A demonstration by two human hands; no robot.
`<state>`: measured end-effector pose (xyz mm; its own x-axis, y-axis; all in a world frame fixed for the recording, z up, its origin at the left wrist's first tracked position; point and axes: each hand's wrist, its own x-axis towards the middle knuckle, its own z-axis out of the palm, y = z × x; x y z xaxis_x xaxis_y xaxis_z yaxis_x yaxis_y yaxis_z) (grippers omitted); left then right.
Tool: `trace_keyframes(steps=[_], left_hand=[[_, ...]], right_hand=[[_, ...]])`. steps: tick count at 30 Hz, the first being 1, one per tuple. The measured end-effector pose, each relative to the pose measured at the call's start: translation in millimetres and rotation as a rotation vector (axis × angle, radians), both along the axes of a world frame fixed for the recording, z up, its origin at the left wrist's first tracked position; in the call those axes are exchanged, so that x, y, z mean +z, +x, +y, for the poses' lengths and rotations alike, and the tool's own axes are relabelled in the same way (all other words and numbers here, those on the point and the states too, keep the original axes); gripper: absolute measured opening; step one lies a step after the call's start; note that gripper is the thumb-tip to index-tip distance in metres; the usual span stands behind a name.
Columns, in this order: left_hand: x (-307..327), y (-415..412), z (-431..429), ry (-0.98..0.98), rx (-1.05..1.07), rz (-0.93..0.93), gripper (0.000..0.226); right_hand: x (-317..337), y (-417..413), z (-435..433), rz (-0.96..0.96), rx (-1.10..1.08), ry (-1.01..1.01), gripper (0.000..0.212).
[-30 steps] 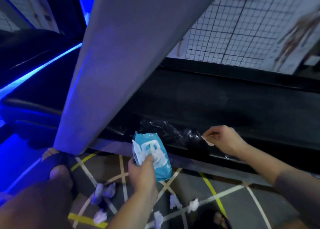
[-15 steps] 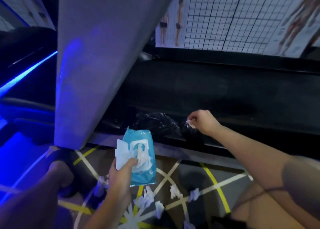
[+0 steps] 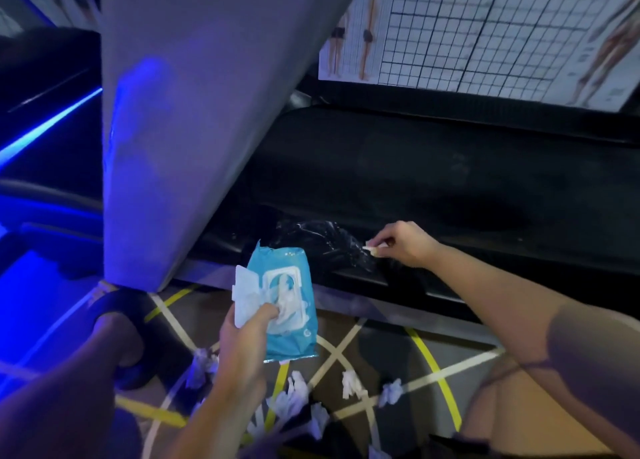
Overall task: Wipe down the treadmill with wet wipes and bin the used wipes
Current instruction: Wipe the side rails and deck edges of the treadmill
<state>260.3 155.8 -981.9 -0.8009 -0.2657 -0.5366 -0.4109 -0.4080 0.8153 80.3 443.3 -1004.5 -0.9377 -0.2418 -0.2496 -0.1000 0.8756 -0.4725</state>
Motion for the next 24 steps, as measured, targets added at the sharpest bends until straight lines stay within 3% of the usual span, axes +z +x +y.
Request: trace_keyframes(steps=[5,12,16,21,24], left_hand=[[-10,1,-5,-0.023,0.041,-0.026,0.034],[-10,7,-2,-0.035,0.095,-0.051,0.035],[-5,8,-10,-0.040,0.121,-0.033,0.034],[-10,10,-18,-0.045,0.148,-0.033,0.034],[-11,13,-18,-0.051,0.142,-0.035,0.033]], right_hand=[[7,10,7,-0.115,0.090,-0.058,0.019],[-18,-6,-23,0.100,-0.171,-0.077,0.015],[-3,-13,-28,0.012,-0.059,-0.011,0.017],[9,-4,-34,-0.222,0.103,-0.121,0.017],[2,-11,-34,-0.133,0.022,-0.119,0.019]])
